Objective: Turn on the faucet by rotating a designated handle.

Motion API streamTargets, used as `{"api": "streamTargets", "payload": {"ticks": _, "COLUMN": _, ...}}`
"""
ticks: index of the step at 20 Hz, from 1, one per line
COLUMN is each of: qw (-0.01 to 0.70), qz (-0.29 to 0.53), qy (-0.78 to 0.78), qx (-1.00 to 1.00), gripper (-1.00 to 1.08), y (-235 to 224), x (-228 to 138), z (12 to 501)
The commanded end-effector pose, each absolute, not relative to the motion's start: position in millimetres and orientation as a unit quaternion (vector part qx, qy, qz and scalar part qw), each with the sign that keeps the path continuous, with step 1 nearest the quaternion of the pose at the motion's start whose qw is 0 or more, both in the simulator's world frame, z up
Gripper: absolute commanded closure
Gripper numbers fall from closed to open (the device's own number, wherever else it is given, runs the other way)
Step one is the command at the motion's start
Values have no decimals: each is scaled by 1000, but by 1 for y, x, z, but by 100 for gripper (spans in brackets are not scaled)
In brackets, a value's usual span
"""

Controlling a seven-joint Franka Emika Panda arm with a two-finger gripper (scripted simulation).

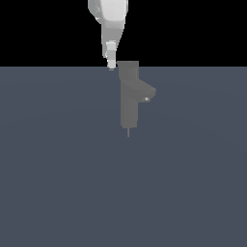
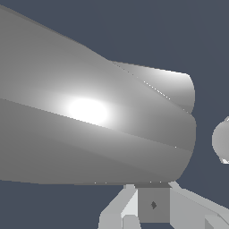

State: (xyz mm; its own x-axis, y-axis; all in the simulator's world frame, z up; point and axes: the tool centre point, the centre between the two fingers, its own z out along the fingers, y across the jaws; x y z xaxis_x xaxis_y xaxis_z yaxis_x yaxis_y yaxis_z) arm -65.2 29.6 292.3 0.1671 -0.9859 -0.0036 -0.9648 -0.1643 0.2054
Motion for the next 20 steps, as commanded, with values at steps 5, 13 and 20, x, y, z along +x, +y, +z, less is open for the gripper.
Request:
{"api": "streamTargets", "payload": {"ticks": 5, "qw": 78, "qz": -67, "qy": -643, "qx": 759, "gripper": 108, "y": 2, "x": -63, "z": 294}}
{"api": "streamTargets", "payload": {"ticks": 13, "qw": 76, "qz": -65, "qy": -646, "qx": 757, "gripper": 108, "y": -49, "x": -57, "z": 297}}
{"api": "streamTargets", "payload": {"ticks": 20, "qw": 75, "qz": -64, "qy": -647, "qx": 756, "gripper": 108, "y": -89, "x": -53, "z": 299}}
